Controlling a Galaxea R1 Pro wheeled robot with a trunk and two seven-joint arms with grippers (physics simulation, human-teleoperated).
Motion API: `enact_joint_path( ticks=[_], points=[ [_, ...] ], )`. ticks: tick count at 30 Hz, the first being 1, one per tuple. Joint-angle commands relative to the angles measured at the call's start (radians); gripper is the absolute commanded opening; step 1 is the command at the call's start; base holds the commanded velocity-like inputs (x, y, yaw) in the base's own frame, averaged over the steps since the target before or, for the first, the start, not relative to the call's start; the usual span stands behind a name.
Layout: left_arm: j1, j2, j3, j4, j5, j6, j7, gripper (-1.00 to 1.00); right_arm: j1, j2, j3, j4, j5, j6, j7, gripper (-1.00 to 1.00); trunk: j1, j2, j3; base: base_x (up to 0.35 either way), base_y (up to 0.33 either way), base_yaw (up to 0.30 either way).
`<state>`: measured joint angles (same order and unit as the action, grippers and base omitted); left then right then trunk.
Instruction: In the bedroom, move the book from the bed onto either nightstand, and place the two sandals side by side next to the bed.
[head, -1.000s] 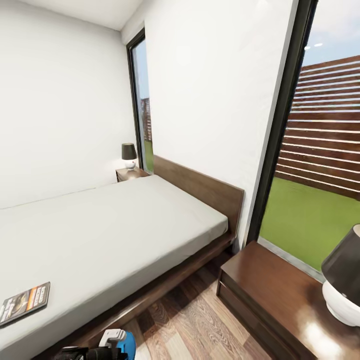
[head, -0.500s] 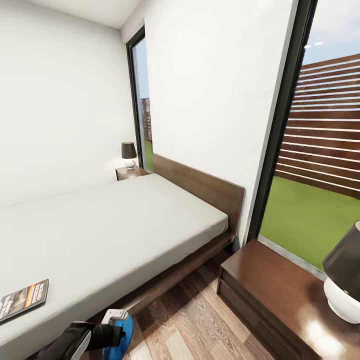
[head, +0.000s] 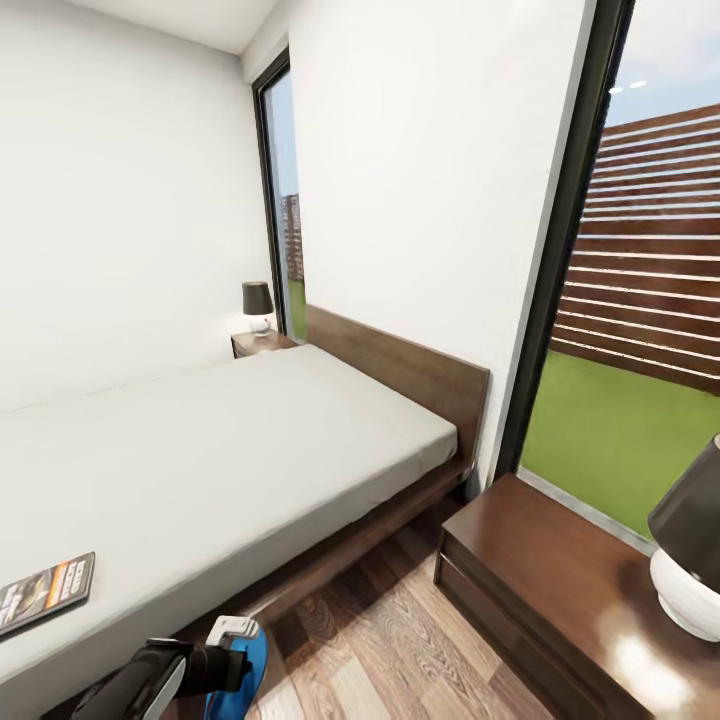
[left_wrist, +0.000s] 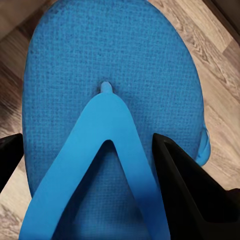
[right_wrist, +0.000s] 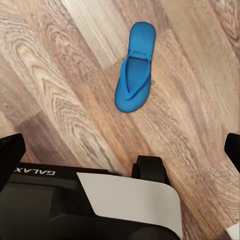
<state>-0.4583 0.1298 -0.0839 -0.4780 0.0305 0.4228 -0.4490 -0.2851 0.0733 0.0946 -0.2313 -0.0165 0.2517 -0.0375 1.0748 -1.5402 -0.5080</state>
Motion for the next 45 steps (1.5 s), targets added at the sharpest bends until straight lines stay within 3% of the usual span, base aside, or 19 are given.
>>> enact_joint_path(
  ticks=[1, 14, 17, 28, 45],
  points=[
    [0.0, 0.001, -0.006, -0.002, 0.002, 0.004, -0.001, -1.0, 0.0, -0.001, 0.008, -0.002, -0.002, 0.007, -0.004, 1.0, 0.004, -0.008, -0.004, 0.0, 0.0, 0.0],
    [0.0, 0.001, -0.021, 0.001, 0.002, 0.004, 0.049, -1.0, 0.0, 0.003, 0.011, -0.019, -0.001, 0.008, -0.004, 1.0, 0.054, -0.099, -0.045, 0.0, 0.0, 0.0],
    [0.0, 0.001, -0.021, 0.001, 0.002, 0.004, 0.052, -1.0, -0.003, 0.003, 0.012, -0.026, 0.0, 0.009, -0.005, 1.0, 0.054, -0.099, -0.045, 0.0, 0.0, 0.0],
    [-0.002, 0.001, -0.022, -0.002, 0.002, 0.004, 0.057, -1.0, -0.09, 0.034, 0.015, -0.038, 0.0, 0.025, -0.006, 1.0, 0.054, -0.099, -0.045, 0.0, 0.0, 0.0],
    [-0.001, 0.001, -0.022, 0.006, 0.002, -0.004, 0.072, -1.0, -0.185, 0.043, 0.014, -0.038, 0.0, 0.056, -0.008, 1.0, 0.119, -0.218, -0.098, 0.0, 0.0, 0.0]
  ],
)
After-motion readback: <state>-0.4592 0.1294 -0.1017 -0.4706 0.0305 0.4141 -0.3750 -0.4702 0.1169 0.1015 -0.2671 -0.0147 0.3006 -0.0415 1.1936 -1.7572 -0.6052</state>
